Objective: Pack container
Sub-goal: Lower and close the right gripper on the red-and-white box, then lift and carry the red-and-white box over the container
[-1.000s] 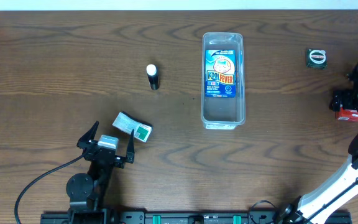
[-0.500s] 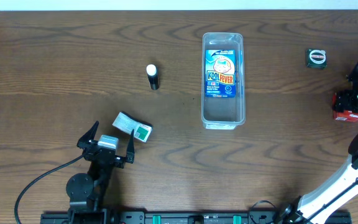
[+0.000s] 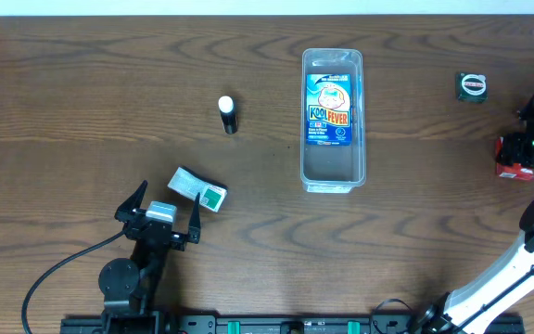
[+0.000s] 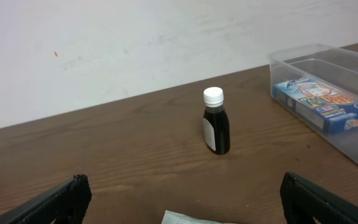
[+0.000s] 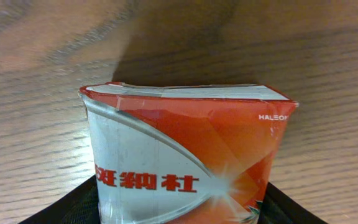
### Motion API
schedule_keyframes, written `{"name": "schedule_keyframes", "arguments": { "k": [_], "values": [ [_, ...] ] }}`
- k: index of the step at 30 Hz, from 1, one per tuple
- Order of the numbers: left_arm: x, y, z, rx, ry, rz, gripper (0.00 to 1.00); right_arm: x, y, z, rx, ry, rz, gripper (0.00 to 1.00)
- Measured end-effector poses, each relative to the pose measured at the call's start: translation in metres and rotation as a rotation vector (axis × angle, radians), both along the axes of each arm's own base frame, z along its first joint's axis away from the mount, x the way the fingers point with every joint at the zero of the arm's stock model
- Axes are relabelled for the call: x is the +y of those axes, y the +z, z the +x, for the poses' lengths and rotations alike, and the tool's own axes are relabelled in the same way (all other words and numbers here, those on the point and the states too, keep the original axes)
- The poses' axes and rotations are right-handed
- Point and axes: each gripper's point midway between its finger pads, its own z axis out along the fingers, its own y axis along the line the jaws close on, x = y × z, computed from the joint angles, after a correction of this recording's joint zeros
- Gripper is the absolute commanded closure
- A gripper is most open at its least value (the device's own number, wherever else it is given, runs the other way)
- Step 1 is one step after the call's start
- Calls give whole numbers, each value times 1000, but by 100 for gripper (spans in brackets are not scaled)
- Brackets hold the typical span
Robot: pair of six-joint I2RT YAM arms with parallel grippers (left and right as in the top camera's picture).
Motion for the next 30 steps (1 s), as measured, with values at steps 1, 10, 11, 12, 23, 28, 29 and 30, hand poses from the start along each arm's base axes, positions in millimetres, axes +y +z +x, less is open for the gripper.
{"name": "schedule_keyframes", "arguments": {
  "k": [1, 10, 11, 12, 23, 28, 29, 30],
  "values": [
    [0, 0, 0, 0, 0, 0, 2, 2, 1, 1, -5, -3, 9, 38],
    [0, 0, 0, 0, 0, 0, 2, 42, 45, 53, -161, 41, 141, 41],
    [0, 0, 0, 0, 0, 0, 2, 48, 53, 60, -178, 50, 151, 41],
    [0, 0, 0, 0, 0, 0, 2, 58, 64, 69, -204, 65, 163, 41],
    [0, 0, 0, 0, 0, 0, 2, 213, 175, 126, -387, 349, 208, 40],
    [0, 0, 0, 0, 0, 0, 2, 282, 186, 126, -387, 409, 266, 48],
    [0, 0, 0, 0, 0, 0, 2, 292, 186, 125, -379, 410, 278, 50],
    [0, 0, 0, 0, 0, 0, 2, 303, 186, 124, -371, 411, 289, 50]
  ]
}}
